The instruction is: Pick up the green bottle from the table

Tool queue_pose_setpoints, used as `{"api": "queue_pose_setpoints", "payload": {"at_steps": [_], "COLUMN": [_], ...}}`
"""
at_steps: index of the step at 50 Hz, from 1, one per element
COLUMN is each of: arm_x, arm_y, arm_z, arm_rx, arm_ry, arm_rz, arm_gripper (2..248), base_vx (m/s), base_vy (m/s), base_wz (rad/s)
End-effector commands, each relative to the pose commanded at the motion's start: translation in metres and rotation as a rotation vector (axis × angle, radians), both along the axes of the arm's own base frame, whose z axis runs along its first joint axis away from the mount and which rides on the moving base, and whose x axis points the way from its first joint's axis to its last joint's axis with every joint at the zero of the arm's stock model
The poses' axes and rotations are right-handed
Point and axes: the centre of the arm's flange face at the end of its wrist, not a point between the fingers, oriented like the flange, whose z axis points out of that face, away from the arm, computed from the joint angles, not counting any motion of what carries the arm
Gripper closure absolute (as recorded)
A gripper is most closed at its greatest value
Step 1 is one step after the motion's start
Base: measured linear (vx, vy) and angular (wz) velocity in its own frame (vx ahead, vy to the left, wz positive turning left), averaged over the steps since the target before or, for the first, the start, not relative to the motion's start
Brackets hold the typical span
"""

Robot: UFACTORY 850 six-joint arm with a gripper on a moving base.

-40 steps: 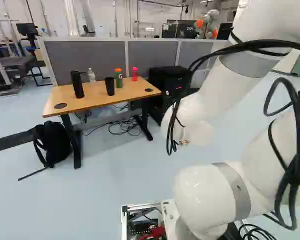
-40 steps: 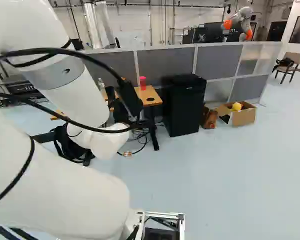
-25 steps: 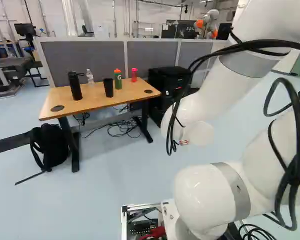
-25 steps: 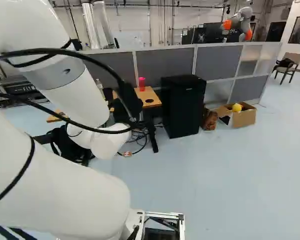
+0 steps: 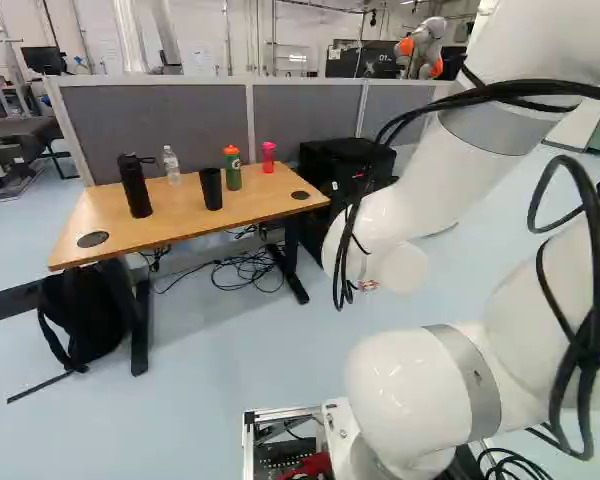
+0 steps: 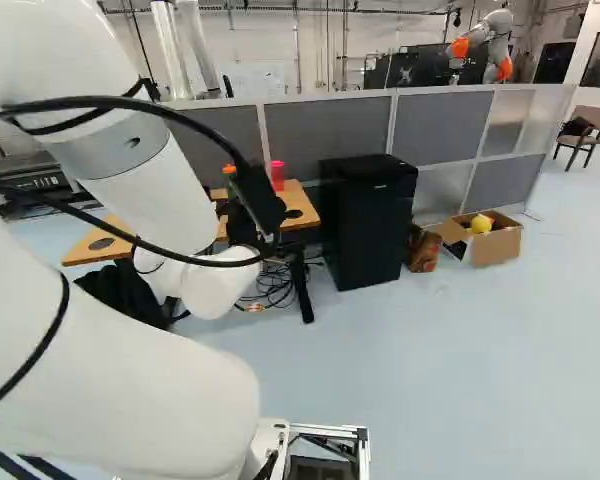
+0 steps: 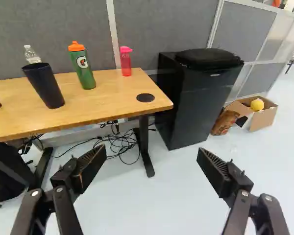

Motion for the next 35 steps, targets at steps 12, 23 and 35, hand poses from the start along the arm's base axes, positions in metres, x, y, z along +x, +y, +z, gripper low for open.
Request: {"api": "queue_pose_setpoints", "payload": {"at_steps": [12,23,35], "arm_x": [0.0,0.0,0.0], "arm_y": [0.0,0.0,0.0], "arm_z": [0.0,0.0,0.0], "arm_rx": [0.0,0.0,0.0], "arm_ry": [0.0,0.0,0.0], "arm_rz": [0.0,0.0,0.0], "arm_gripper": [3,3,3], "base_vx": [0.263,0.226,0.222], "base_vy": [0.029,0.016,-0.04], "base_wz": [0.148,0.246,0.252]}}
